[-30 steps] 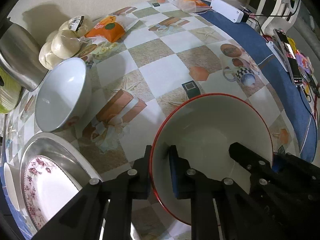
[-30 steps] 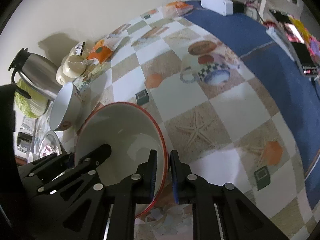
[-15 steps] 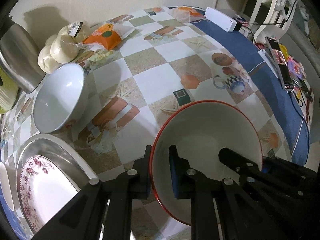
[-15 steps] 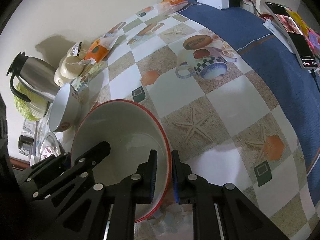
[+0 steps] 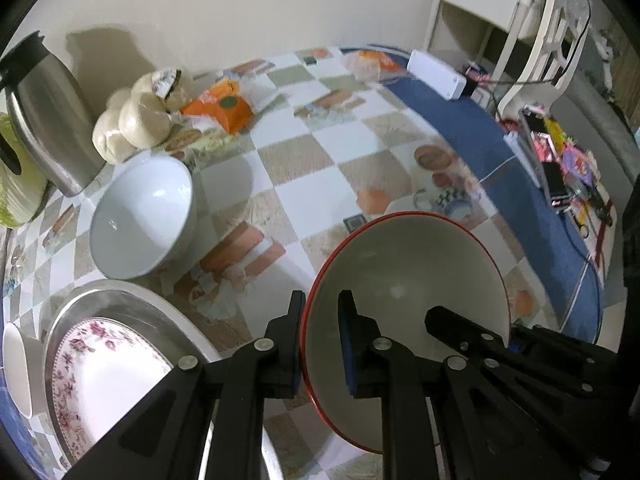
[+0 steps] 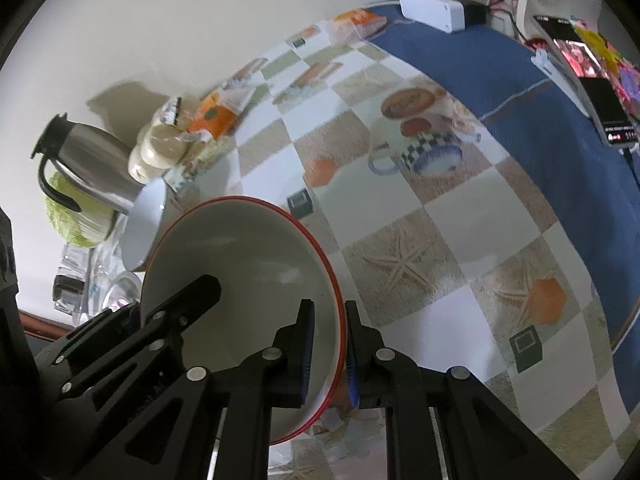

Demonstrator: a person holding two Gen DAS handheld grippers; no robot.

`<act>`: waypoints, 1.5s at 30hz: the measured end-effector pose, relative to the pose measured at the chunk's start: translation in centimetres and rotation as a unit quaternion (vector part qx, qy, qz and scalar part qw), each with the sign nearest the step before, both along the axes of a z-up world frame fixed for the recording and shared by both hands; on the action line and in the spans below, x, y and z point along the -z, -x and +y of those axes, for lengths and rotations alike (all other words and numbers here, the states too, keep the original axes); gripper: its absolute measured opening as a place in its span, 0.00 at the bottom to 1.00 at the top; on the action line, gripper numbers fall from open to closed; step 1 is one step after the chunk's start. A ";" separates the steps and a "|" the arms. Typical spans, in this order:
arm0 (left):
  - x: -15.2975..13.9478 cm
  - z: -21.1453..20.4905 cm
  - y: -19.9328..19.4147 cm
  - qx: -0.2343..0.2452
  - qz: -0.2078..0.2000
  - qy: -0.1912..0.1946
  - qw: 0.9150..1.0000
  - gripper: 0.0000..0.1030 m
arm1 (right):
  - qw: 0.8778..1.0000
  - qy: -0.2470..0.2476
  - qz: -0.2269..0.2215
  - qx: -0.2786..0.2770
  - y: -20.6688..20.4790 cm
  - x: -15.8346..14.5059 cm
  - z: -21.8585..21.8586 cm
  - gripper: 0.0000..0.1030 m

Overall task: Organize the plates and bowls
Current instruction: 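Lift the red-rimmed bowl with both tools and tilt it on edge, then carry the red-rimmed bowl with both tools and lower it onto the floral plate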

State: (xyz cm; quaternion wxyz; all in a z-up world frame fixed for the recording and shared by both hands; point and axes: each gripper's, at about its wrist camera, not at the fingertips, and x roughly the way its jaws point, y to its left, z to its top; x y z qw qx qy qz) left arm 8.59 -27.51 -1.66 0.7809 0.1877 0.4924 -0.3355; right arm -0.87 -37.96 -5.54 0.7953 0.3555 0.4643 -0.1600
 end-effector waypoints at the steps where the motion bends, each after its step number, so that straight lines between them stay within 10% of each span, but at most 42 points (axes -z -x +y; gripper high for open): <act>1: -0.2 0.0 -0.1 0.000 -0.004 -0.001 1.000 0.16 | 1.000 0.000 -0.004 0.000 0.0 -0.3 0.0 0.15; 45: -3.5 20.5 -3.2 -0.197 0.020 0.094 0.976 0.16 | 0.986 0.026 -0.066 -0.151 -6.1 -5.7 15.5 0.15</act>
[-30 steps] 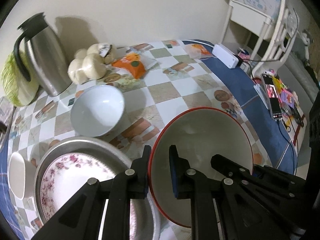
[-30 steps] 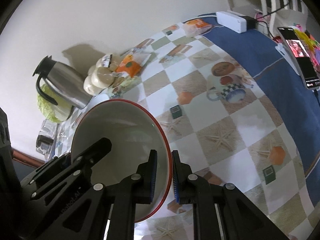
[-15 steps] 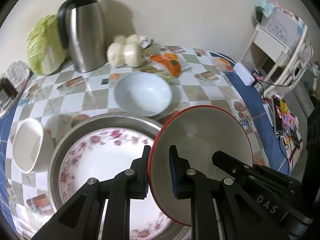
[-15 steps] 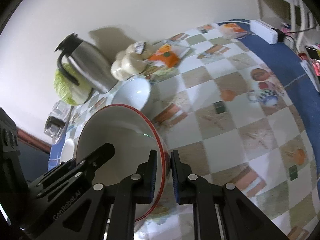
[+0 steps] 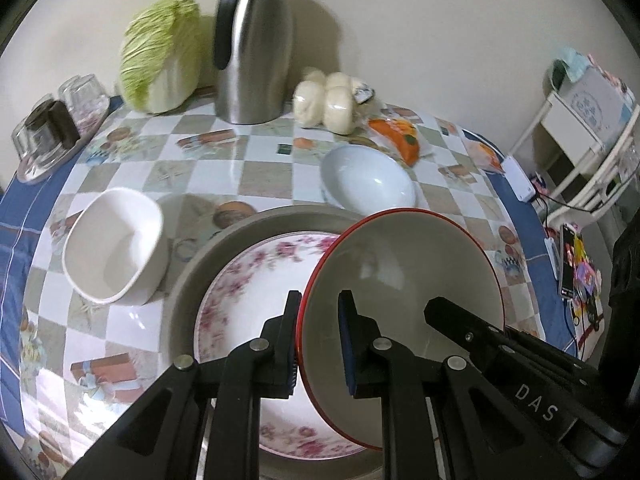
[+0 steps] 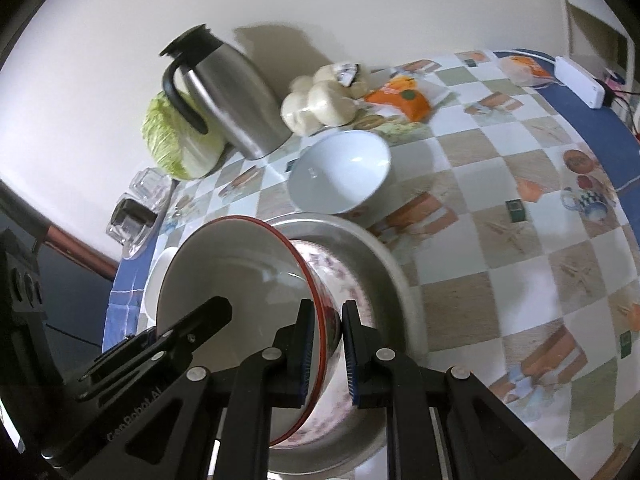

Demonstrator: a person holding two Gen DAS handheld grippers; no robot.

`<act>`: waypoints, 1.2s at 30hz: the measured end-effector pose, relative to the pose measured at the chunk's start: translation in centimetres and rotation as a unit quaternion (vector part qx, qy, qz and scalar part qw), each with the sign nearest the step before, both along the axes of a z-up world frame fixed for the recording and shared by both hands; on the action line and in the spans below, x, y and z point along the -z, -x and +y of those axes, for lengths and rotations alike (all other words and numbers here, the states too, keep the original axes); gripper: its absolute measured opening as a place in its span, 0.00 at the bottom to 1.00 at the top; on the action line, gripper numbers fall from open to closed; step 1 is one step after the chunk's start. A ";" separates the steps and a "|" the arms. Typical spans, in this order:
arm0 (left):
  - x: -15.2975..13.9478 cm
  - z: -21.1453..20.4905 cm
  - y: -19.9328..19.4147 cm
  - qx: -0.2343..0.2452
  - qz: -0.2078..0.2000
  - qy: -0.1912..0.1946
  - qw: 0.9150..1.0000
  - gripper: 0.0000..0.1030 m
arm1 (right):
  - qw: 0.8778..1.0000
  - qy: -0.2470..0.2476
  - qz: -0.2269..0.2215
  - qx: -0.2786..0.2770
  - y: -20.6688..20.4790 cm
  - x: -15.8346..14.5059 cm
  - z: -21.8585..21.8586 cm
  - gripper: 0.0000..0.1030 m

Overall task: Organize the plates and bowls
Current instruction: 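Carry the red-rimmed bowl with both tools and lower it onto the floral plate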

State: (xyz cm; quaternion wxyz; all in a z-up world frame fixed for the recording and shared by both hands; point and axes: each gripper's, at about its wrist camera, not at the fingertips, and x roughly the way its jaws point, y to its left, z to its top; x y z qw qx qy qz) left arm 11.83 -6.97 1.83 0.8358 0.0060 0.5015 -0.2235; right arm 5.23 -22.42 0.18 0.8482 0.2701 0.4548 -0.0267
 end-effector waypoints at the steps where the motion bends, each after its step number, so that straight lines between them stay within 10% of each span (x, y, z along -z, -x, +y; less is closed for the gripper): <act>1: 0.0 0.4 0.0 -0.004 0.001 0.001 1.000 0.16 | 1.000 0.000 0.000 -0.004 -0.1 0.0 0.4 0.15; 36: 3.6 2.0 -1.5 -0.030 0.059 -0.011 0.998 0.16 | 0.998 0.011 0.051 -0.030 -1.9 3.3 2.6 0.15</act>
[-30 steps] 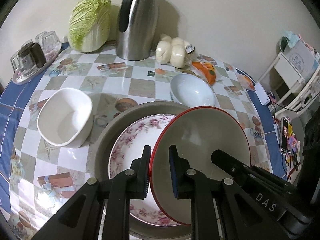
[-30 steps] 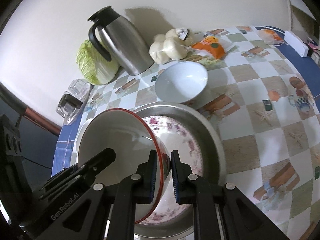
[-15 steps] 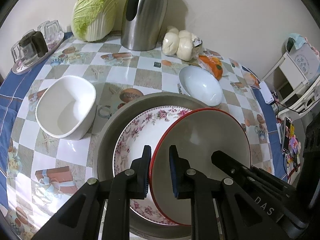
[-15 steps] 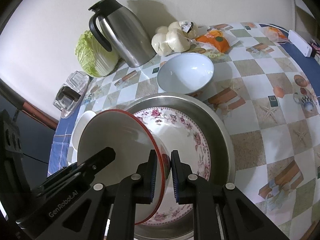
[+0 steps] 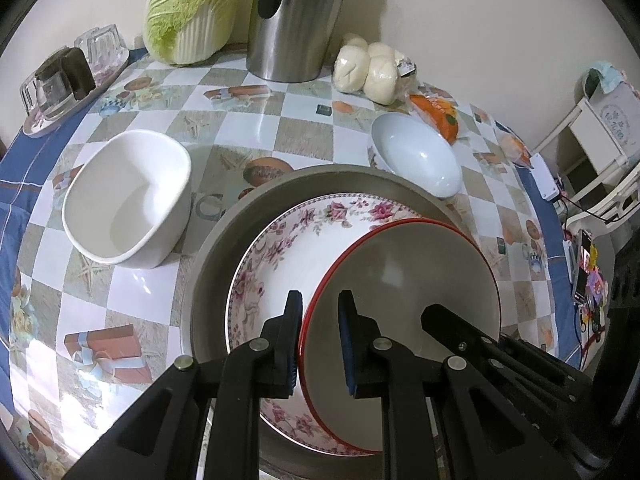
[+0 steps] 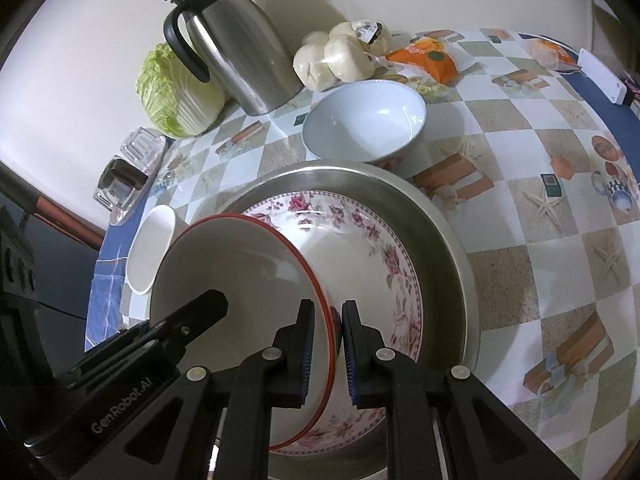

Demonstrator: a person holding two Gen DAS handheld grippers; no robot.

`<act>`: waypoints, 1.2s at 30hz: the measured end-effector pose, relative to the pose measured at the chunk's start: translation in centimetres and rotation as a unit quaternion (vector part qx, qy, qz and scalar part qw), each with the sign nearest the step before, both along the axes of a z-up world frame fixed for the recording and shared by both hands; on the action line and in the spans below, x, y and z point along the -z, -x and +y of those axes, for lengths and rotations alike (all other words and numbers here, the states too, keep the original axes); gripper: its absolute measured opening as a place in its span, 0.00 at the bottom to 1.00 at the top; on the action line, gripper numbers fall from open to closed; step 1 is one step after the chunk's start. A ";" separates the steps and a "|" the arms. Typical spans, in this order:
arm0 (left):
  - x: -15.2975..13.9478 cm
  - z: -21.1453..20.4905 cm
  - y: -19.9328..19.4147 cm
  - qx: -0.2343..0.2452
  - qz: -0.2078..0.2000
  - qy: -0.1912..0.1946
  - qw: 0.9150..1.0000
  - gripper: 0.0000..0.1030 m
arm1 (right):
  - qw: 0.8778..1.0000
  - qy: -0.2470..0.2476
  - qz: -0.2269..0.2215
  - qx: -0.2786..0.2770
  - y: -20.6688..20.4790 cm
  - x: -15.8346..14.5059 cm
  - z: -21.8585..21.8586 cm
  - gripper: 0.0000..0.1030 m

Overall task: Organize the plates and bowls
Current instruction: 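Carry the red-rimmed bowl with both tools and lower it onto the floral plate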

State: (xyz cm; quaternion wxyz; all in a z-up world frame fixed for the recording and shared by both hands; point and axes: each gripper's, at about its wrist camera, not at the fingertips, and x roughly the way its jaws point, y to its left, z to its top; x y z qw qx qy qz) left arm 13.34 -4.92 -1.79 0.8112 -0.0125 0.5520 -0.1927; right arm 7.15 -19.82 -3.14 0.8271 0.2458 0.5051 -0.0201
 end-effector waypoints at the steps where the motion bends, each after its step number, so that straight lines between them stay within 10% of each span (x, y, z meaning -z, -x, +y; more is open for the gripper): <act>1: 0.1 0.1 0.0 -0.002 0.002 0.000 1.000 0.16 | 1.000 -0.001 0.000 0.000 -0.1 0.1 0.0 0.15; 36: 0.9 0.7 -0.7 -0.027 0.023 0.012 0.999 0.23 | 1.000 -0.010 -0.009 0.004 -0.7 0.5 0.4 0.18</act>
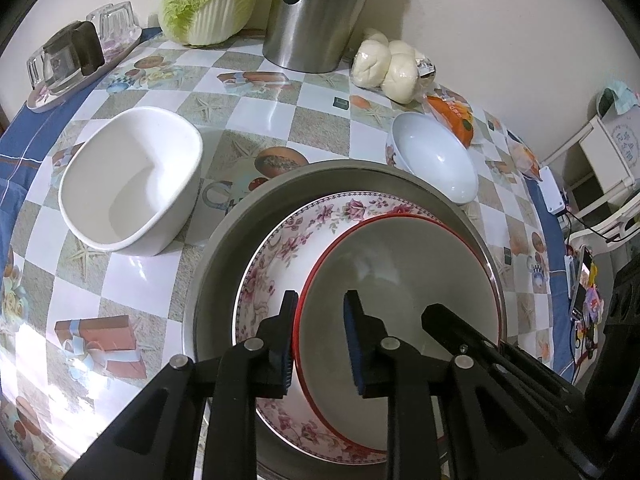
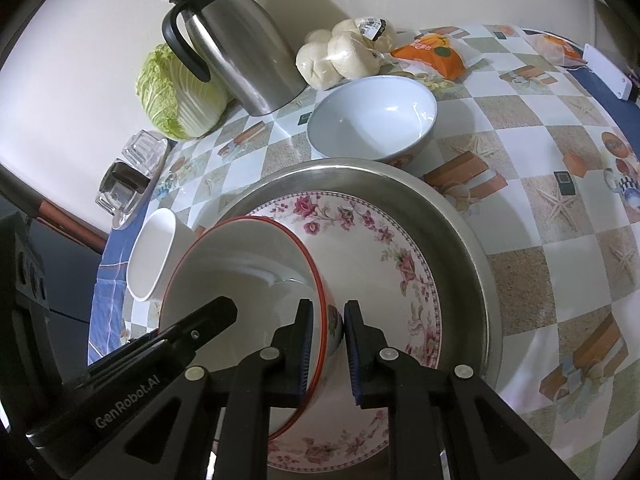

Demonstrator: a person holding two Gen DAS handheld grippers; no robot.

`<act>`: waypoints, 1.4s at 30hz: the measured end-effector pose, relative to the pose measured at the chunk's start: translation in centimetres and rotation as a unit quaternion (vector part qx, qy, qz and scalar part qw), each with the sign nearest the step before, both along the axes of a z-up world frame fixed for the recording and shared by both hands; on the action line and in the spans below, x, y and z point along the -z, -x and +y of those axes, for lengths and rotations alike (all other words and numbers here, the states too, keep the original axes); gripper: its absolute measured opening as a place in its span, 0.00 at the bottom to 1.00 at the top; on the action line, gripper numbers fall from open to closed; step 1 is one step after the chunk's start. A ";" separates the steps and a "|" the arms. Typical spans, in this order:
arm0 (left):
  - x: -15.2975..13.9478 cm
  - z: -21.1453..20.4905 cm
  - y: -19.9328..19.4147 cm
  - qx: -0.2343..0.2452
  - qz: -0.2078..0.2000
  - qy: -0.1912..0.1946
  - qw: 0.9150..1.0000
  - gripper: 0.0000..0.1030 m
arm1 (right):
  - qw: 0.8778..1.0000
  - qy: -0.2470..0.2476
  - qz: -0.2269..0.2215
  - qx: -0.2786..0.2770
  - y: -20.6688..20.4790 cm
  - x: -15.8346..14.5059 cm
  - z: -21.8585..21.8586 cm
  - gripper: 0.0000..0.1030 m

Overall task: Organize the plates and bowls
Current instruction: 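Carry the red-rimmed bowl with both tools and lower it onto the floral plate, then open both tools to release the red-rimmed bowl in the basin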

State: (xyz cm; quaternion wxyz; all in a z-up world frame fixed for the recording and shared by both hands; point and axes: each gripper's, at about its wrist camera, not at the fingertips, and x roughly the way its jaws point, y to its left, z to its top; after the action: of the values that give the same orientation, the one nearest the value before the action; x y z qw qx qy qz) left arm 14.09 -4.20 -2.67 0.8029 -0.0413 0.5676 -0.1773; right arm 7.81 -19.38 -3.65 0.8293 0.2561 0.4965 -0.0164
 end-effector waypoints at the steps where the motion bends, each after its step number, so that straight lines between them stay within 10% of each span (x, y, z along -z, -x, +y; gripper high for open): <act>1: 0.0 0.0 0.0 -0.001 0.000 -0.003 1.000 0.23 | 1.000 0.001 -0.002 0.000 0.1 -0.1 0.0 0.18; 19: -3.4 0.9 0.7 -0.012 -0.040 -0.001 0.999 0.35 | 0.998 0.041 -0.044 0.014 1.5 -4.3 -1.1 0.18; 24: -3.9 1.5 0.6 -0.029 -0.046 0.000 0.999 0.59 | 0.997 0.062 -0.040 0.014 1.8 -5.0 -1.1 0.20; 32: -3.3 3.1 0.1 -0.071 -0.034 -0.024 0.997 0.72 | 0.995 0.100 -0.021 0.016 1.7 -4.5 -1.1 0.59; 42: -2.9 4.9 -0.5 -0.111 -0.039 -0.045 0.992 0.87 | 0.993 0.120 -0.015 0.009 1.5 -4.1 -0.8 0.80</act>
State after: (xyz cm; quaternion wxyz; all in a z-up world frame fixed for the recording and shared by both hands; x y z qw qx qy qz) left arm 14.59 0.73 0.28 0.8403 -0.0608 0.5349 -0.0632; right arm 6.31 -20.21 0.42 0.8609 0.1596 0.4765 -0.0793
